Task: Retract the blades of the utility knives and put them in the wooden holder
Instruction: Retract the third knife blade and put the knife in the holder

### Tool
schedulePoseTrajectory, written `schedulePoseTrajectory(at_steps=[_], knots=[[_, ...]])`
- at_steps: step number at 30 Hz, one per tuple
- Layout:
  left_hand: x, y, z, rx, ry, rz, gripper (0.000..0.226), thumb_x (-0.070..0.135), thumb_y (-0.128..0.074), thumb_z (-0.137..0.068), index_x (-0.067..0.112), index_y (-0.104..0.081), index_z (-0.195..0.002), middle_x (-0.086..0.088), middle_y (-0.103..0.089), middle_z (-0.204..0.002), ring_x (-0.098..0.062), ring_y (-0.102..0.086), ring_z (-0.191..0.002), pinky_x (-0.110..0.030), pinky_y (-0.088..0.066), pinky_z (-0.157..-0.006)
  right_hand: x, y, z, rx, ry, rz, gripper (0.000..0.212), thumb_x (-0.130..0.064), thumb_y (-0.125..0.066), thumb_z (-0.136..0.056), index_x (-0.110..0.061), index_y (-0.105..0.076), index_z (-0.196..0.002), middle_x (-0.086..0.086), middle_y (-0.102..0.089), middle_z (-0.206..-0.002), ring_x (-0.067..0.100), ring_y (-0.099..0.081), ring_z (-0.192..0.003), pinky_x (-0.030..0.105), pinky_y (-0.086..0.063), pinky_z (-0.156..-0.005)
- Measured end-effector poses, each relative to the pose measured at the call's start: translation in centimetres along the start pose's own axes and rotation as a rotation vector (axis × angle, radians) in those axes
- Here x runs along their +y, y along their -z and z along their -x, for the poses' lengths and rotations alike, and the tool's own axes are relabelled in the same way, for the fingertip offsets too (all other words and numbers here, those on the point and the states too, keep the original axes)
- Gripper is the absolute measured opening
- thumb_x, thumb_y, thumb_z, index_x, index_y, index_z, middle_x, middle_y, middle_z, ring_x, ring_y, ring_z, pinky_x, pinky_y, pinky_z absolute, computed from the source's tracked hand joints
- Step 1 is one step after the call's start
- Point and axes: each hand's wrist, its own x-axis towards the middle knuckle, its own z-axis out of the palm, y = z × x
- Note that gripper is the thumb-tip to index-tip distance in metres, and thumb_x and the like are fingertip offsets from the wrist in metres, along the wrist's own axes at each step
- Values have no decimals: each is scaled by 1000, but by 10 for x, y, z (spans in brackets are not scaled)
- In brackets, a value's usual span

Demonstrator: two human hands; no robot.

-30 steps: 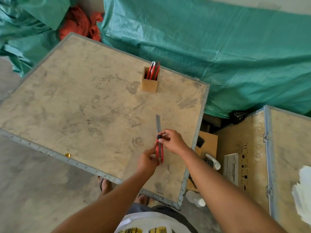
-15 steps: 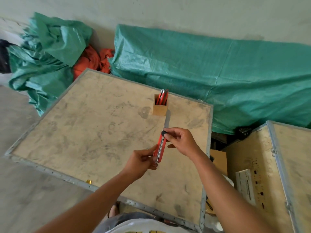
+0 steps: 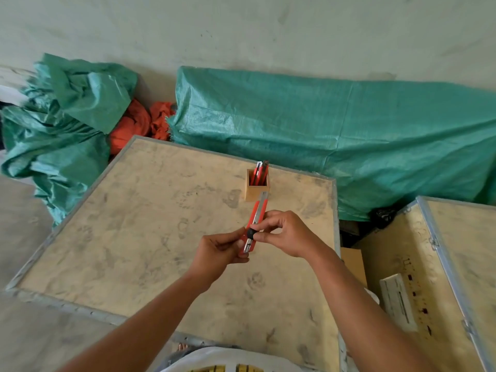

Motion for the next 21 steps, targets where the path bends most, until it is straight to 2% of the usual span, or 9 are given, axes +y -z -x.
schedulePoseTrajectory(at_steps=[5,9,12,16,19,21], knots=[[10,-3,-8,-20,-21,60,28,0,-63,-91,18,-75,-109,-10,-79,-92,-22,-73,-78,-42,-62,-78,-7,3,-3,-3,-4,-6,24,-16,-84,-82,-20,-82,-106,-6,-72,-114,8,-70,-95,9,-52,-81],[22,-4,-18,-41,-34,94,29,0,-64,-89,10,-71,-115,-10,-79,-92,-23,-74,-82,-41,-63,-79,-9,7,-9,34,23,-1,30,-17,-78,-88,-29,-77,-116,-14,-70,-118,9,-66,-89,8,-49,-72],[30,-6,-23,-67,-54,115,30,9,-69,-82,15,-73,-111,-10,-79,-92,-23,-74,-84,-41,-63,-78,-9,9,-13,80,43,-18,26,-19,-79,-87,-29,-79,-111,-15,-71,-114,10,-67,-86,11,-51,-73],[29,-8,-25,-63,-60,117,32,3,-66,-85,13,-71,-115,-11,-79,-97,-24,-75,-87,-42,-63,-80,-9,4,-14,195,34,35,20,-29,-85,-79,-25,-74,-96,-12,-73,-104,4,-66,-78,14,-53,-74],[29,-10,-26,-60,-63,119,38,9,-68,-80,10,-69,-118,-9,-79,-92,-21,-75,-83,-42,-63,-80,-10,6,-11,154,34,8,22,-28,-81,-84,-32,-74,-105,-15,-71,-111,7,-68,-82,16,-55,-71],[28,-12,-25,-66,-74,121,38,9,-68,-80,10,-69,-118,-7,-79,-91,-20,-75,-82,-41,-63,-80,-9,6,-9,158,56,-1,22,-24,-80,-85,-29,-76,-106,-13,-71,-112,9,-68,-84,19,-56,-73]])
